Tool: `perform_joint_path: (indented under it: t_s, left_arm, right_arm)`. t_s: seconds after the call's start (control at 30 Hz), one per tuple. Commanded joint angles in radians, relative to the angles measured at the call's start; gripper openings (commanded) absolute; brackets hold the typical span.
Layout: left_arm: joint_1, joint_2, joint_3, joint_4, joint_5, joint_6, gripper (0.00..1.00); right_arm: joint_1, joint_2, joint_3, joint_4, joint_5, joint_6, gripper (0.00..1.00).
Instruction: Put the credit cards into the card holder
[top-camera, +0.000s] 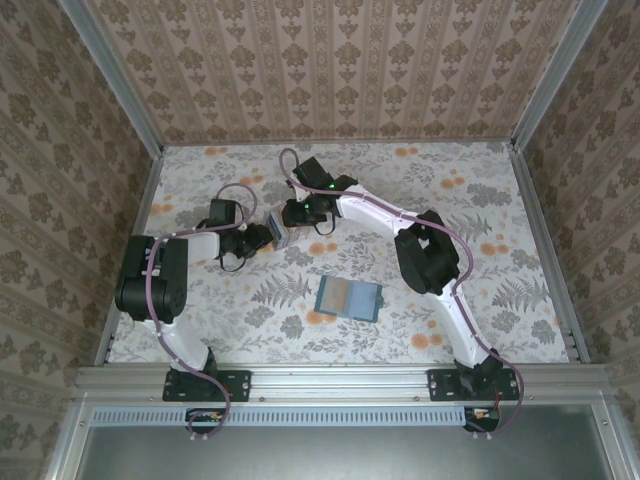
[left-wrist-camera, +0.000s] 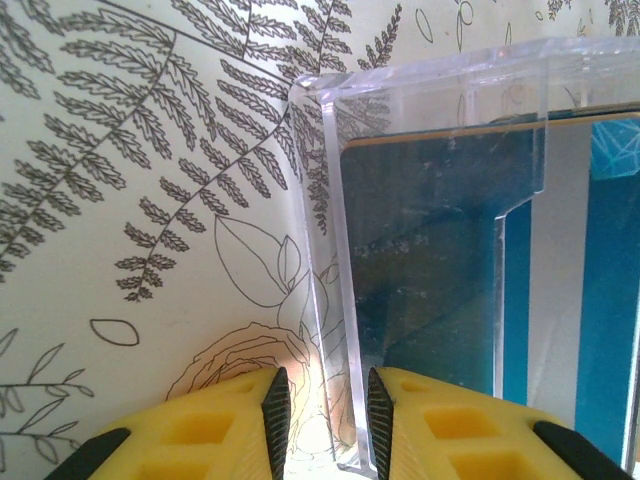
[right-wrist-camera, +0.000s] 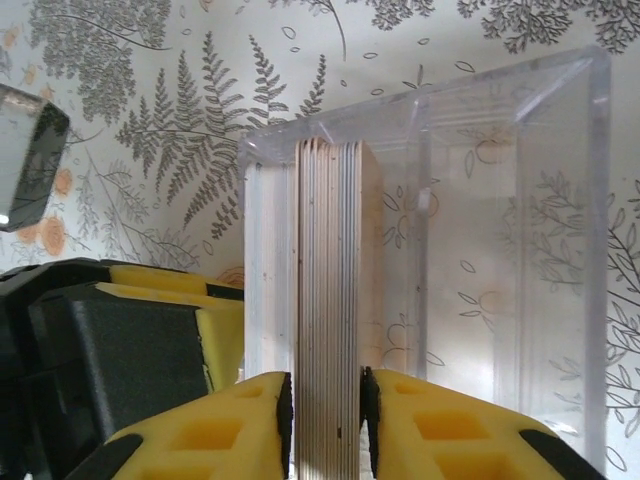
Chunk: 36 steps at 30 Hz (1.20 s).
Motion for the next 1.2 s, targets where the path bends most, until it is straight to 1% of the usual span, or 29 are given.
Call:
perform_joint_path:
  t_s: [0.0, 0.13, 0.27, 0.47, 0.67, 0.8, 0.87, 0.97, 1.03, 1.17]
  left_arm:
    - [-0.003, 0.039, 0.01, -0.001, -0.019, 0.028, 0.32]
    - [-0.002, 0.04, 0.012, -0.002, -0.019, 0.028, 0.32]
    - [-0.003, 0.039, 0.013, -0.007, -0.016, 0.028, 0.32]
    - [-0.002, 0.039, 0.016, -0.011, -0.018, 0.033, 0.32]
    - [-0.003, 0.039, 0.014, -0.011, -0.018, 0.03, 0.32]
    - [-0.002, 0.037, 0.012, -0.011, -0.017, 0.028, 0.32]
    - [-0.002, 0.036, 0.01, -0.011, -0.018, 0.028, 0.32]
    - [-0.003, 0.031, 0.008, -0.011, -0.017, 0.029, 0.32]
    - [-0.003, 0.028, 0.006, -0.011, -0.016, 0.028, 0.32]
    - [-0.003, 0.014, 0.003, -0.014, -0.018, 0.028, 0.32]
  right_arm:
    - [-0.002, -0.071, -0.012, 0.052, -0.088, 0.016, 0.33]
    - [-0.01, -0.074, -0.027, 0.081, -0.112, 0.034, 0.35]
    - [-0.012, -0.079, -0.035, 0.09, -0.117, 0.035, 0.34]
    - [-0.015, -0.071, -0.036, 0.089, -0.118, 0.034, 0.27]
    - [-0.015, -0.061, -0.03, 0.047, -0.065, 0.015, 0.19]
    - [-0.012, -0.064, -0.037, 0.038, -0.051, 0.005, 0.13]
    - [-0.006, -0.067, -0.037, 0.029, -0.022, -0.005, 0.11]
    - [0.006, -0.074, -0.027, -0.004, 0.061, -0.03, 0.06]
    - [0.011, -0.08, -0.021, -0.041, 0.123, -0.038, 0.0]
    - [0.011, -0.107, -0.035, -0.055, 0.209, -0.037, 0.0]
